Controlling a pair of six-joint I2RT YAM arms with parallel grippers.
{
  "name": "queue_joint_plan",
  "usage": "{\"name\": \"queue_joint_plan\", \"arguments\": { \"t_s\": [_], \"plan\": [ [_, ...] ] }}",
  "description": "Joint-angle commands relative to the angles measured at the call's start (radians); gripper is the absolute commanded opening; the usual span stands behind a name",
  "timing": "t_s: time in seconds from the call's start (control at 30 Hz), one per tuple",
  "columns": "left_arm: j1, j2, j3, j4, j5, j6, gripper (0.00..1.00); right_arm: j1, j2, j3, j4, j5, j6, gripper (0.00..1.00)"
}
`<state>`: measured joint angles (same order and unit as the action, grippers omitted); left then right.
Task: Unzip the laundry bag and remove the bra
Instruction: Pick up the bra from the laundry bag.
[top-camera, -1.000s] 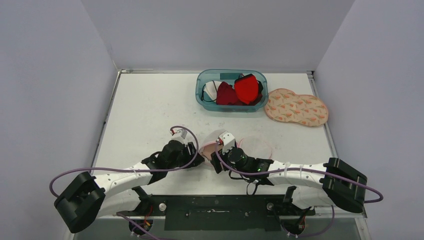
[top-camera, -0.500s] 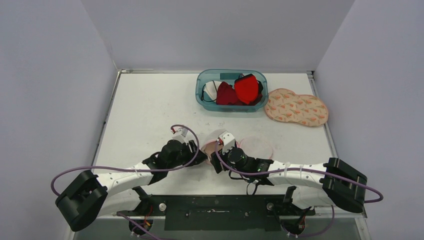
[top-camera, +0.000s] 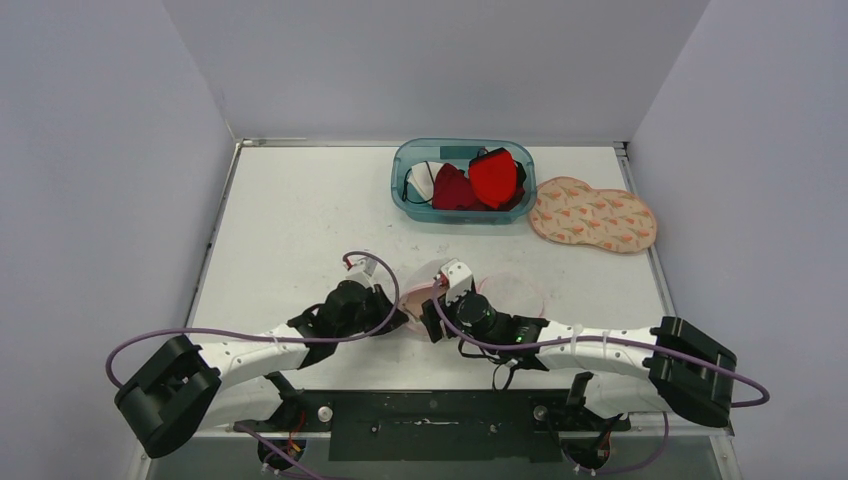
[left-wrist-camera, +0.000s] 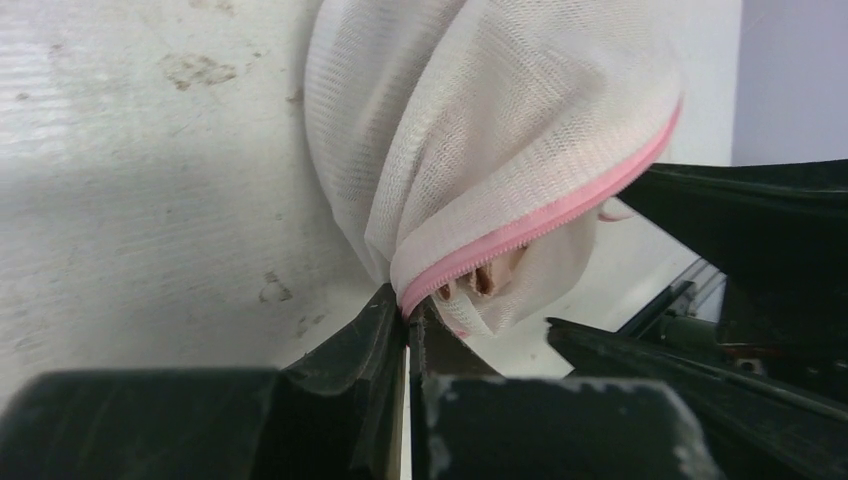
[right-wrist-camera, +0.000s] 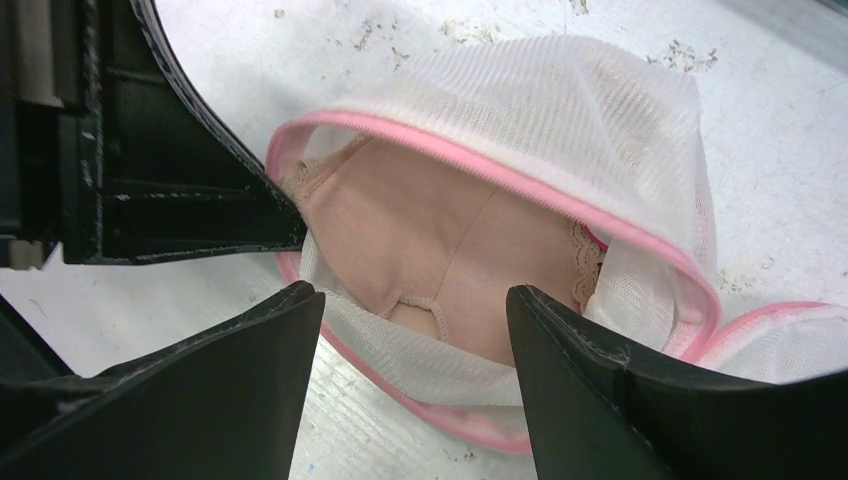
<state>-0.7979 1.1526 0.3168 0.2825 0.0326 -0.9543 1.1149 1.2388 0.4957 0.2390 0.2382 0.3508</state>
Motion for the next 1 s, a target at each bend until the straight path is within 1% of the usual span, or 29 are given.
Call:
{"name": "queue_joint_plan", "arguments": {
  "t_s": [0.0, 0.17, 0.43, 0.53, 0.6, 0.7, 0.77, 0.8, 0.9, 0.97],
  "plan": [
    [-0.004, -0.036, 0.028, -0.100, -0.061, 0.048, 0.00, 0.008, 0.023, 0.074, 0.073, 0.026, -0.005, 0.68],
    [-0.004, -0.070, 0.023, -0.153, -0.082, 0.070, 0.00, 0.010, 0.121, 0.132, 0.108, -0.021, -0.012, 0.68],
    [-0.004, -0.069, 0.012, -0.143, -0.076, 0.075, 0.00, 0.012, 0.263, 0.215, 0.121, -0.070, -0.025, 0.67],
    [-0.004, -0.067, 0.008, -0.135, -0.073, 0.074, 0.00, 0.019, 0.302, 0.235, 0.105, -0.054, -0.027, 0.65],
    [-0.004, -0.066, 0.001, -0.125, -0.071, 0.074, 0.00, 0.020, 0.321, 0.245, 0.097, -0.016, -0.022, 0.58],
    [-0.003, -0.067, -0.003, -0.126, -0.070, 0.072, 0.00, 0.020, 0.328, 0.250, 0.080, 0.049, -0.010, 0.42],
    [-0.003, -0.071, -0.005, -0.135, -0.076, 0.074, 0.00, 0.020, 0.312, 0.242, 0.072, 0.095, -0.006, 0.30],
    [-0.002, -0.076, -0.005, -0.141, -0.081, 0.078, 0.00, 0.020, 0.292, 0.236, 0.066, 0.118, -0.004, 0.26],
    [-0.002, -0.085, -0.009, -0.156, -0.094, 0.084, 0.00, 0.018, 0.242, 0.213, 0.043, 0.182, -0.006, 0.14],
    [-0.001, -0.089, -0.013, -0.160, -0.097, 0.085, 0.00, 0.014, 0.206, 0.198, 0.026, 0.205, -0.009, 0.11]
  ]
}}
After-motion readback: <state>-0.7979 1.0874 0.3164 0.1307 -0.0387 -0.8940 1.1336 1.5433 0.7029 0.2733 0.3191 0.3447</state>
